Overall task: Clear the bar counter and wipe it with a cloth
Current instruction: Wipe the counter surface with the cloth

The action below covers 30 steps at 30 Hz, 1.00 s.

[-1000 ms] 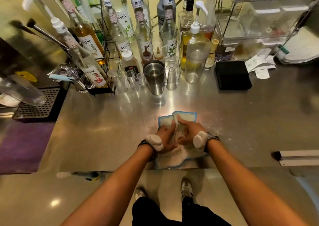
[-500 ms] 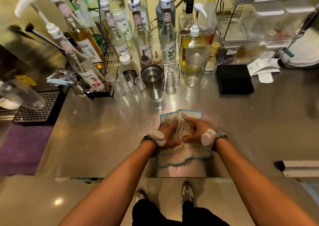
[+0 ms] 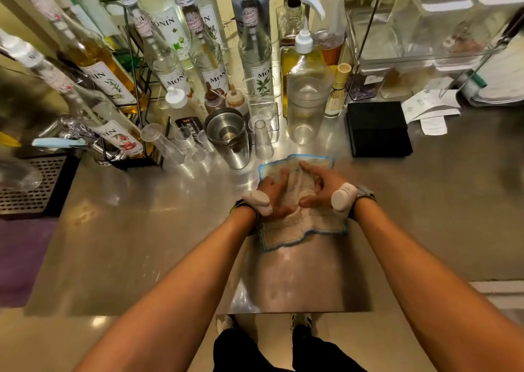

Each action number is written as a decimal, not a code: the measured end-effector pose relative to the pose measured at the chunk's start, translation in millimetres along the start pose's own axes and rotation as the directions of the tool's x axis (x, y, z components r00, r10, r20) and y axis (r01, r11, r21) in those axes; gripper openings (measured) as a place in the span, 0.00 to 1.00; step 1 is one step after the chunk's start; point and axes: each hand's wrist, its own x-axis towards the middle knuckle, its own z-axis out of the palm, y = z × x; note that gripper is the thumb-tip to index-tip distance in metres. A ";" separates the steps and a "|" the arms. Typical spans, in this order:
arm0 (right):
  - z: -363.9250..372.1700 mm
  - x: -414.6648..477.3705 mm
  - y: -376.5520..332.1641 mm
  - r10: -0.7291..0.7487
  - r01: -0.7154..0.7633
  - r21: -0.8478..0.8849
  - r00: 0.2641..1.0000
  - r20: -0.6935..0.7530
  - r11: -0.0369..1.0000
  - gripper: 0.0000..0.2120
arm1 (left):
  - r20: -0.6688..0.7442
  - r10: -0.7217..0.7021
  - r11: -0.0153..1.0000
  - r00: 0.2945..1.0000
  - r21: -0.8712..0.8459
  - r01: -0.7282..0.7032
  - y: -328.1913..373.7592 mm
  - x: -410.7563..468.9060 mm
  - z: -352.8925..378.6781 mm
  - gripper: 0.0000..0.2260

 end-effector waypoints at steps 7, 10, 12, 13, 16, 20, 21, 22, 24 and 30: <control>-28.8 7.5 27.7 -0.009 0.008 -0.016 0.999 -0.047 1.000 0.52 | -0.021 0.004 1.000 1.000 0.009 -0.004 27.5 29.6 -3.2 0.44; -32.3 1.0 36.0 -0.020 0.021 0.010 0.996 -0.089 1.000 0.50 | -0.016 0.002 1.000 1.000 0.005 -0.002 37.6 36.9 -1.9 0.45; -34.8 -7.0 39.5 -0.021 0.024 0.023 0.995 -0.102 0.999 0.49 | -0.015 0.008 1.000 1.000 0.014 -0.008 45.0 38.4 0.4 0.45; -35.0 -10.2 40.3 -0.022 0.025 0.029 0.994 -0.107 0.999 0.49 | -0.015 0.009 1.000 1.000 0.015 -0.009 47.1 38.3 1.5 0.45; -36.2 -27.7 44.1 -0.013 0.020 0.047 0.991 -0.134 0.999 0.49 | -0.006 0.026 0.999 1.000 0.022 -0.026 57.8 33.0 8.5 0.45; -27.9 -51.4 53.3 0.019 -0.006 0.095 0.991 -0.130 0.995 0.48 | 0.017 0.044 0.999 0.999 0.018 -0.044 70.9 23.2 21.0 0.44; -25.1 -56.3 55.0 0.040 -0.027 0.109 0.992 -0.123 0.994 0.48 | 0.024 0.052 0.998 0.998 0.018 -0.053 73.0 20.8 24.0 0.44; -22.6 -60.6 56.6 0.064 -0.050 0.123 0.992 -0.113 0.991 0.48 | 0.030 0.063 0.998 0.998 0.020 -0.063 74.4 18.4 26.8 0.44; -17.3 -72.1 58.1 0.096 -0.083 0.133 0.991 -0.095 0.988 0.49 | 0.036 0.086 0.996 0.996 0.027 -0.087 76.4 11.0 33.0 0.45; 0.8 -104.2 48.8 0.117 -0.102 0.158 0.989 -0.089 0.982 0.52 | 0.021 0.117 0.991 0.993 0.055 -0.118 69.5 -10.5 50.2 0.47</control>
